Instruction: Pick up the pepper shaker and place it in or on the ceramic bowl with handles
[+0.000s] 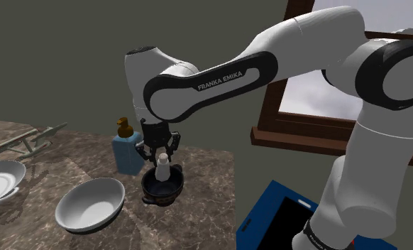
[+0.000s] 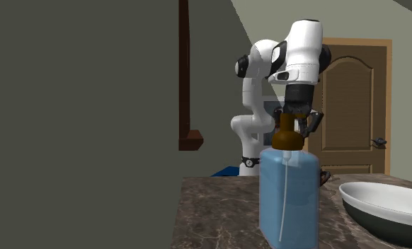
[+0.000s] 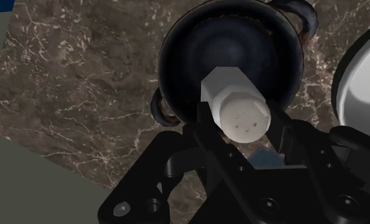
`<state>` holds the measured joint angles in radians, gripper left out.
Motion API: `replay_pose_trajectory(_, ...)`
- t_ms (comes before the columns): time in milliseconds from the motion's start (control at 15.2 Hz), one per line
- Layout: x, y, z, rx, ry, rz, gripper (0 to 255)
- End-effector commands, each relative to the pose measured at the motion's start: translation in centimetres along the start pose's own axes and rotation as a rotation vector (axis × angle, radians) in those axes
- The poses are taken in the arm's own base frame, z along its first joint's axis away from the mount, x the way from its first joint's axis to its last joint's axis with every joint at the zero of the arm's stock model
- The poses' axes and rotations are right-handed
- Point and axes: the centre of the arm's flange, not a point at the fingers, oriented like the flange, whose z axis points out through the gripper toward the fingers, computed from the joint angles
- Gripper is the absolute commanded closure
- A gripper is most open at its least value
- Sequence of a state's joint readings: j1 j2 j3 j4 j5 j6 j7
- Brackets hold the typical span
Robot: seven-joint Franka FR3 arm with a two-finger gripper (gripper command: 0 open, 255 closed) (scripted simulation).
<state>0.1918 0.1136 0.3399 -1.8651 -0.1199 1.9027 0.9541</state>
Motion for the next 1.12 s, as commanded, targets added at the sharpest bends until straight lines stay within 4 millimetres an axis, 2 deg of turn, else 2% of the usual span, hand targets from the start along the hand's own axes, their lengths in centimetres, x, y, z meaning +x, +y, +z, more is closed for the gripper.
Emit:
replay_pose_trajectory(0,0.0,0.0,0.1,0.0,0.0,0.0,255)
replay_pose_trajectory(198,0.0,0.0,0.1,0.0,0.0,0.0,255)
replay_pose_trajectory(264,0.0,0.0,0.1,0.0,0.0,0.0,0)
replay_pose_trajectory(594,0.0,0.0,0.1,0.0,0.0,0.0,0)
replay_pose_trajectory(858,0.0,0.0,-4.9,0.0,0.0,0.0,0)
replay_pose_trajectory(1056,0.0,0.0,-4.9,0.0,0.0,0.0,0)
